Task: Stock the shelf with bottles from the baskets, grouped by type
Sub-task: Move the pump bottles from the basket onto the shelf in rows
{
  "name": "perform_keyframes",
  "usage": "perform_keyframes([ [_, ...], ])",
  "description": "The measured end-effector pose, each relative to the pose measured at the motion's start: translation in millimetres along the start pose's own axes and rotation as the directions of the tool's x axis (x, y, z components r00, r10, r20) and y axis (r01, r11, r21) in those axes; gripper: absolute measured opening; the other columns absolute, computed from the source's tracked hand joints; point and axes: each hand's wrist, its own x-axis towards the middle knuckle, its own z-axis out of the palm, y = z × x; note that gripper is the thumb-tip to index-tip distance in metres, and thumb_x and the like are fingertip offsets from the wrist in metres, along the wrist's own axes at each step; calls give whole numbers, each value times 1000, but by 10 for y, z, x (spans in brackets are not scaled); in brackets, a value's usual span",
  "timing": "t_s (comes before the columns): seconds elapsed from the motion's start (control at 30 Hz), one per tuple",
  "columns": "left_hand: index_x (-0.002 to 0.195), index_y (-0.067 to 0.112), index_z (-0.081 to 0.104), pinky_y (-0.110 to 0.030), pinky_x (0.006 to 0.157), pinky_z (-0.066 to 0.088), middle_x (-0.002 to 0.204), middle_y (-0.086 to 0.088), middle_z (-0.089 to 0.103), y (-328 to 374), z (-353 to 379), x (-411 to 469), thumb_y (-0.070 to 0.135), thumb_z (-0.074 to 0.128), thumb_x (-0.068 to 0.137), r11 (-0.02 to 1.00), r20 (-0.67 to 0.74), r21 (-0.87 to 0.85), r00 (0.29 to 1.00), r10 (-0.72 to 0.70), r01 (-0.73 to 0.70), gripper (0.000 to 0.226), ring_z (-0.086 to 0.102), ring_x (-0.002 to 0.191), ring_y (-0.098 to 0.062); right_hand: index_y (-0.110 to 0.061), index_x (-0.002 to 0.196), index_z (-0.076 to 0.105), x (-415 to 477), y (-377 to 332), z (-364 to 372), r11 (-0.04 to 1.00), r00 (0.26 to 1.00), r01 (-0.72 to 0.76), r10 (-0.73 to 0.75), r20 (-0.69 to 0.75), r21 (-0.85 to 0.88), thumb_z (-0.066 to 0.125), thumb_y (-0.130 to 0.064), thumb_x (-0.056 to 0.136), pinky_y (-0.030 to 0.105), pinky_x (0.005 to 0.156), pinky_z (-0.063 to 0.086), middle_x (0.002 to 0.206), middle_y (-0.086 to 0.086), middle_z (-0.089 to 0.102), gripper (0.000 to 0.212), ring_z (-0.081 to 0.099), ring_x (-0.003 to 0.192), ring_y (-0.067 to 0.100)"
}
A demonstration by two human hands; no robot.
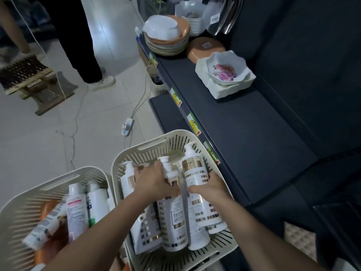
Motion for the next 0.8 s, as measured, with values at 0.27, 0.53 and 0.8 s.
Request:
perform_keyframes([
  [0.27, 119, 35, 53, -50, 78, 58, 101, 6, 69, 34, -8, -322, 22, 91, 42, 724, 2, -677, 983, 182, -133, 86, 67, 94, -20, -26, 115, 55, -476, 241, -258, 939, 995, -6, -30, 99, 344, 80, -10, 67, 46, 79, 60, 99, 0, 74, 56, 74, 85, 19],
  [0.53, 122, 29, 57, -44, 77, 59, 105, -5, 72, 395, -593, -676, 25, 97, 22, 474, -52, -857, 948, 313, -203, 107, 70, 94, -30, -19, 112, 58, -1169, 243, -693, 788, 984, 163, -175, -39, 594, 80, 2, 68, 48, 83, 59, 99, 3, 76, 54, 74, 88, 20],
  [0.8, 118, 19, 63, -43, 79, 53, 106, -12, 72, 1165, -1372, -1072, 40, 97, 20, 265, -257, -867, 834, 488, -422, 106, 69, 94, -28, -29, 111, 58, -2106, 120, -1211, 679, 895, 446, -339, -289, 583, 89, -9, 63, 44, 89, 57, 101, -6, 76, 60, 73, 92, 11],
])
